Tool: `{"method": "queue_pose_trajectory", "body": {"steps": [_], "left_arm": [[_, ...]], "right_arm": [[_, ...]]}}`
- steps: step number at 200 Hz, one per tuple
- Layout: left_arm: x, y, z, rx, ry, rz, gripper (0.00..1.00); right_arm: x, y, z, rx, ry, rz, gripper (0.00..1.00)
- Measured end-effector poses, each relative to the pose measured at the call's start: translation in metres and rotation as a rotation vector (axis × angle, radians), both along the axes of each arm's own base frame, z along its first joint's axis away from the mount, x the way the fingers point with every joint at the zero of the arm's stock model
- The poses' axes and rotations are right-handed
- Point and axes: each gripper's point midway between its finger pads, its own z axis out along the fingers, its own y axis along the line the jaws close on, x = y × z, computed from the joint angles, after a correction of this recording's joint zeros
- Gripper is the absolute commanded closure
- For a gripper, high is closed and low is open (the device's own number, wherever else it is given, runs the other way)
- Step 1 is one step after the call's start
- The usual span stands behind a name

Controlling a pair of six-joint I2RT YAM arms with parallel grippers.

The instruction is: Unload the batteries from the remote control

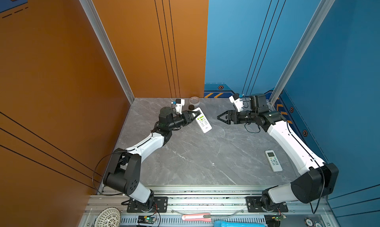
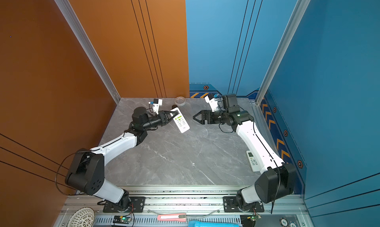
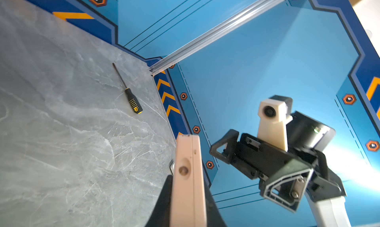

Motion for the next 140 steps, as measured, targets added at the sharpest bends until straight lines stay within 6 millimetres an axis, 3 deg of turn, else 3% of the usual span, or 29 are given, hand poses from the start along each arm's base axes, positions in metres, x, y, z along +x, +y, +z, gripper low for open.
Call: {"method": "queue_pose_trajectory", "body": {"steps": [87, 140], "left_arm": [[-0.018, -0.002, 0.058, -0.048, -0.374, -0.050, 0.98], [-0.004, -0.020, 0.086, -0.143, -0.518, -0.159, 1.00]], "right_arm": [[-0.012, 0.039, -0.003, 0.095, 0.035, 0.167, 0.18], [-0.012, 0.050, 0.000, 0.147, -0.013, 0.232, 0.32]]}}
